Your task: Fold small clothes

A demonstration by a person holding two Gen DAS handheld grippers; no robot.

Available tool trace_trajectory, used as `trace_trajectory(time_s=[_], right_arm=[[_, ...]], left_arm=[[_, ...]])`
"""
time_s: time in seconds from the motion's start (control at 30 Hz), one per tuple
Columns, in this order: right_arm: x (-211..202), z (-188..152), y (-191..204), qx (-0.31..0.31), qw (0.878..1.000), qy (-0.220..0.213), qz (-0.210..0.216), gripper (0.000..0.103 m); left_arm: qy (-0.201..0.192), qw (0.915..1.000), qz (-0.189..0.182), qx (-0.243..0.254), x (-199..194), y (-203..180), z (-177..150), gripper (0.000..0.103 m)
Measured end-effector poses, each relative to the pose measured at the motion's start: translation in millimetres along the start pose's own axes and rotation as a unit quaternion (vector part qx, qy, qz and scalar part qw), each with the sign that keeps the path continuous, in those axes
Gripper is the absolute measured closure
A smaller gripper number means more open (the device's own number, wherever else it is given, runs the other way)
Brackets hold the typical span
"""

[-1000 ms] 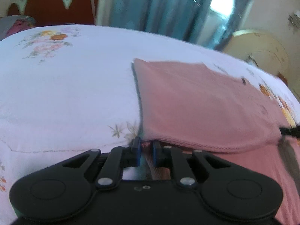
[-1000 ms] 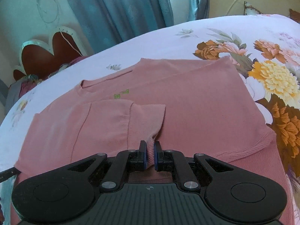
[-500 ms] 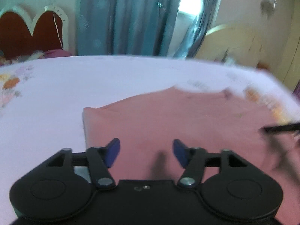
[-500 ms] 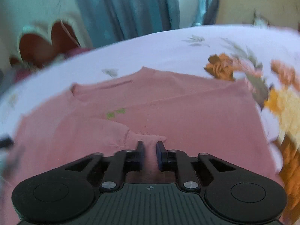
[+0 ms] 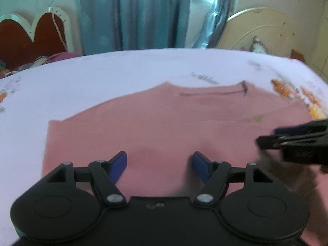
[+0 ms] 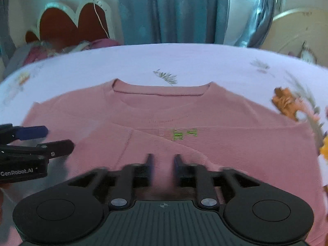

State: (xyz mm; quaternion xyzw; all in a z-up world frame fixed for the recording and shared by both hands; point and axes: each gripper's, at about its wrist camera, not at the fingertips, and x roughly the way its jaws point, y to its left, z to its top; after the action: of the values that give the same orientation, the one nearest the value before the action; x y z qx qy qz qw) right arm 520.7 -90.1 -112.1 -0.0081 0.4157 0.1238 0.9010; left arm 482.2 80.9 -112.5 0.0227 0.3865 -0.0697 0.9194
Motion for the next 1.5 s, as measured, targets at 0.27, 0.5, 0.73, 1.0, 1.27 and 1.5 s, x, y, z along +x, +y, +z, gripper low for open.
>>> trace_trajectory(time_s=[0.27,0.5,0.73,1.0,1.27,1.5], right_arm=[[-9.4,-6.4,-12.3,0.012,1.000,0.001,0.002,0.057],[-32.6,-7.6,4.4,0.012,1.000,-0.010,0.021,0.057],[-42.1,-29.3,29.4,-0.020,0.999,0.008,0.044,0.057],[-55.4,-50.9,-39.4,0.049,0.998,0.024,-0.005,0.057],[-48.2,-54.3,-30.5,0.025,0.999,0.028,-0.006,0.057],[-95.3,-54.1,-43.8,0.034,0.999,-0.027,0.025,0.057]], left_arm=[[-0.005,0.9998,0.019,-0.002,-7.3,21.3,-5.1,0.031],[-0.022,0.9997,0.014,0.001,-28.5,13.0,-5.9,0.031],[-0.010,0.9992,0.007,0.037,-42.4,-18.3,-24.1,0.031],[0.015,0.9980,0.059,0.014,-62.5,13.4,-64.5,0.029],[0.013,0.9954,0.092,0.025,-68.1,-2.7,-67.5,0.030],[-0.014,0.9928,0.114,0.035,-105.3,-25.4,-63.4,0.030]])
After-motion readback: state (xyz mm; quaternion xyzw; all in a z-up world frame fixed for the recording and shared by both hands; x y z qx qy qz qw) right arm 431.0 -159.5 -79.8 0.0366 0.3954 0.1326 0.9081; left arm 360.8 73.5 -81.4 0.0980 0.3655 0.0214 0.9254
